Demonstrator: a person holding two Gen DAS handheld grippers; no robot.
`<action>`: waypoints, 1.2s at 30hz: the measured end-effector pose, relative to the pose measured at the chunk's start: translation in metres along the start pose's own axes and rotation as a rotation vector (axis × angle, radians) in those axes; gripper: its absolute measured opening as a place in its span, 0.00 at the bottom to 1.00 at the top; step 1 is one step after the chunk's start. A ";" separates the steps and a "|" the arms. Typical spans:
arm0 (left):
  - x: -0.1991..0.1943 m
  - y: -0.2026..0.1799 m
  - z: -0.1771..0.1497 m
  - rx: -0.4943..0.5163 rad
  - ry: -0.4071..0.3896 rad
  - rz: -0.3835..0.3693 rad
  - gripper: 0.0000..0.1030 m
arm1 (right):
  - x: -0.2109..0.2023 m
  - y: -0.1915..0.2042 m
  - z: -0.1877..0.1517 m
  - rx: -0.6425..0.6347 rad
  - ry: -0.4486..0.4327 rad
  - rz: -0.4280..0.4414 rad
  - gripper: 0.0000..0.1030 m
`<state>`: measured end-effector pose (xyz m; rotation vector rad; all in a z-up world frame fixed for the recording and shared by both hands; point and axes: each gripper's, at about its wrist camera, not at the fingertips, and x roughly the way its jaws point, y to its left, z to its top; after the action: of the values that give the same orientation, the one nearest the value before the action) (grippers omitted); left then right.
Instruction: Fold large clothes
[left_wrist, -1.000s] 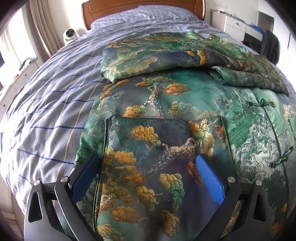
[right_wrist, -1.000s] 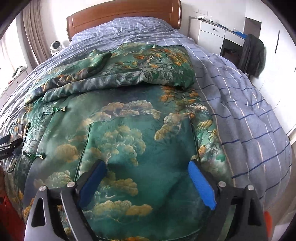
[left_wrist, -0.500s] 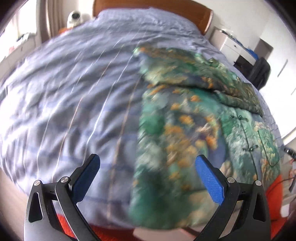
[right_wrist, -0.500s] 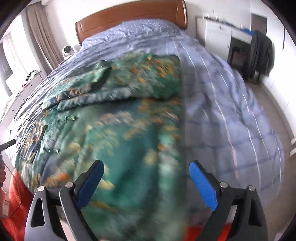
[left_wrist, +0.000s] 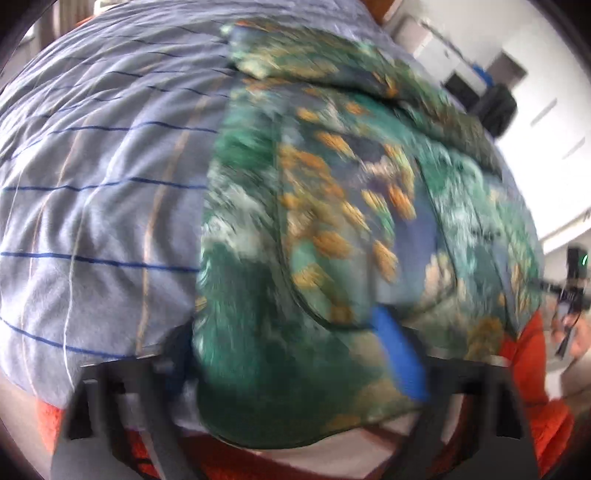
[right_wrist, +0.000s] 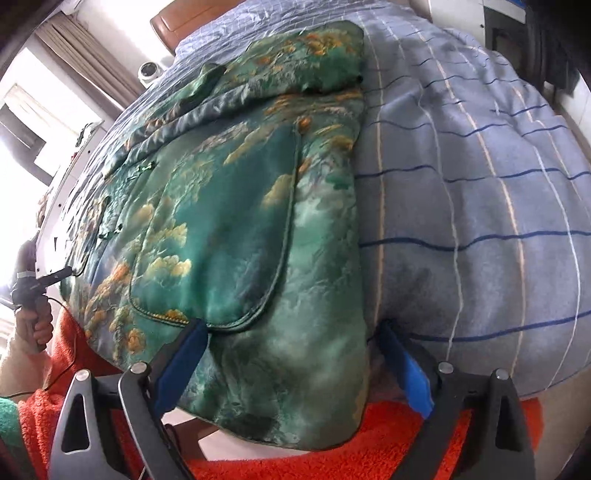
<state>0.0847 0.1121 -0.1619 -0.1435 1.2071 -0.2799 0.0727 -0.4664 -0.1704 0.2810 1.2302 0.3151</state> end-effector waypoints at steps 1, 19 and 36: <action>0.000 -0.006 -0.001 0.021 0.009 0.031 0.64 | -0.002 0.004 0.001 -0.008 0.007 -0.012 0.67; -0.121 -0.031 -0.036 0.030 0.036 -0.038 0.12 | -0.132 0.040 -0.022 0.033 -0.061 0.145 0.13; -0.075 0.027 0.168 -0.106 -0.239 -0.098 0.21 | -0.044 -0.008 0.207 0.058 -0.308 0.201 0.15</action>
<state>0.2208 0.1534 -0.0421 -0.3207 0.9788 -0.2762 0.2566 -0.4990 -0.0712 0.4869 0.9093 0.3933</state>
